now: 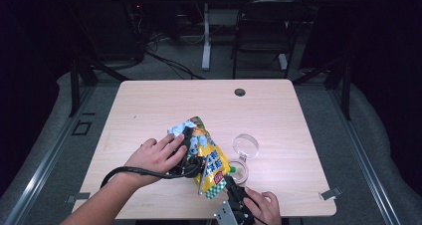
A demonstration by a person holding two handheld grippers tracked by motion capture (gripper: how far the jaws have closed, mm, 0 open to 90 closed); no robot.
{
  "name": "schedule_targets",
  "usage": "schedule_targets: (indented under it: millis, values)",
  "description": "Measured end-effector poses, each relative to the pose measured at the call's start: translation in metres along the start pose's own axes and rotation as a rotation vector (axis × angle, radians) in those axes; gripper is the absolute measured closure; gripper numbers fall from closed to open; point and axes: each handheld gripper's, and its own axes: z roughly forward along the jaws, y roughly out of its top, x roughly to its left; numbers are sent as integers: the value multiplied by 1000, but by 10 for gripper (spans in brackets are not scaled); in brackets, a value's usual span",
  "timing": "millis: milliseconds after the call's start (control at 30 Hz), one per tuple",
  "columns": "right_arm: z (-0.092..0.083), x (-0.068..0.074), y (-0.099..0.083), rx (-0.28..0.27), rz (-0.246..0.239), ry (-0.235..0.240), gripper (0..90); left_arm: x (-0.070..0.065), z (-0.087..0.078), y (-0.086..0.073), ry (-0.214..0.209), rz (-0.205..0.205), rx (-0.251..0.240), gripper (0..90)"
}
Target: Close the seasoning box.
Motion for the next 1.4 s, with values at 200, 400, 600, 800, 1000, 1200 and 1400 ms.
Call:
schedule_targets:
  millis: [200,400,600,800,1000,1200,1400]
  values:
    - [0,0,0,-3,2,-1,890,2,-1,0,5,5,1,608]
    - [1,0,2,0,-9,2,890,4,-3,-1,4,19,10,625]
    - [2,0,1,-12,1,12,889,4,-4,1,12,30,16,626]
    - [2,-1,1,2,-3,8,889,6,-5,2,28,40,7,628]
    - [2,-1,1,-6,4,11,889,6,-6,2,17,47,13,629]
    - [3,-1,-1,-14,13,11,887,7,-6,3,12,54,15,631]
    - [4,-1,-3,-4,14,14,886,7,-6,6,32,69,6,632]
